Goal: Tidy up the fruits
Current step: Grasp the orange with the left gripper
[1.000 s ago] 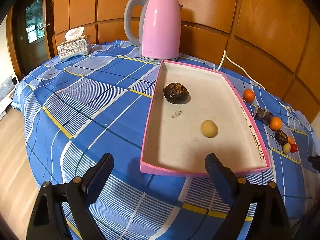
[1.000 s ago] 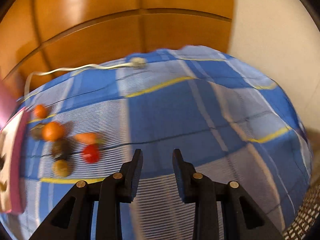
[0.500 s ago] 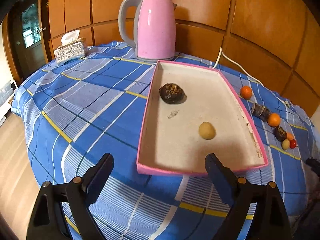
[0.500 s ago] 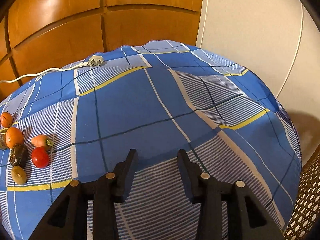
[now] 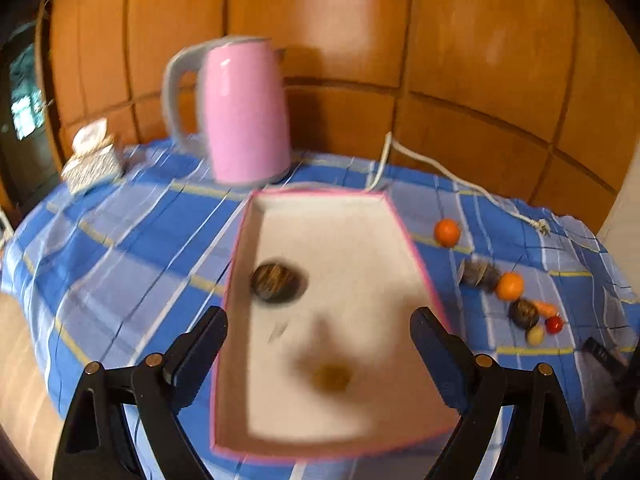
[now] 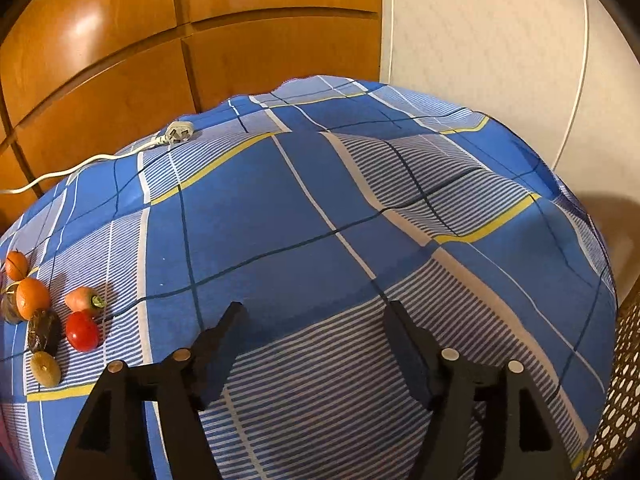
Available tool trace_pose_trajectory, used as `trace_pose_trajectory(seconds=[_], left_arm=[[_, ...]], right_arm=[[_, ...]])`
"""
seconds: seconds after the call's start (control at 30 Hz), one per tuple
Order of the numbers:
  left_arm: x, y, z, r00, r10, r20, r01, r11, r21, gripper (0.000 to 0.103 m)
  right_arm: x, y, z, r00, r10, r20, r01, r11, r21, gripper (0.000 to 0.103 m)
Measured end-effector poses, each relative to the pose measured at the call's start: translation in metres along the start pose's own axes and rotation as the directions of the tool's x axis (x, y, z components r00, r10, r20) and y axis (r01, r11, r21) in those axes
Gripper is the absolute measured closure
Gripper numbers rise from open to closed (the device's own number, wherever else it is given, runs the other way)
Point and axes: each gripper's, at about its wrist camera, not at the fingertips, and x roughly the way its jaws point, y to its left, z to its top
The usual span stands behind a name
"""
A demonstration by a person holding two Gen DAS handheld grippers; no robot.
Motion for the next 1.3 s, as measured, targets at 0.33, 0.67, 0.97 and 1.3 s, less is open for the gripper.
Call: trace_pose_trajectory(seconds=[0.33,0.67,0.97,1.3], left_arm=[[0.064,-0.071,0.062,0.989,-0.132,-0.061,0.140,0.978,0.154,0.018],[0.158,-0.132,0.082,0.945,-0.178,-0.273,0.237,0.950,0.204,0.045],[0.209,-0.157,0.089,0.913,-0.160,-0.375,0.240,0.955,0.176,0.053],[0.188,-0.146,0.090,0.906,-0.259,-0.334,0.321,0.936,0.144,0.068]], right_arm=[[0.002,0.007,0.000,1.000,0.003,-0.003,-0.003,1.000,-0.027,0.019],[0.003,0.008,-0.001,1.000,0.004,-0.001,-0.004,1.000,-0.031,0.018],[0.002,0.008,-0.001,1.000,0.004,-0.002,-0.004,1.000,-0.031,0.018],[0.003,0.007,-0.001,1.000,0.000,0.000,0.000,0.999,-0.037,0.017]])
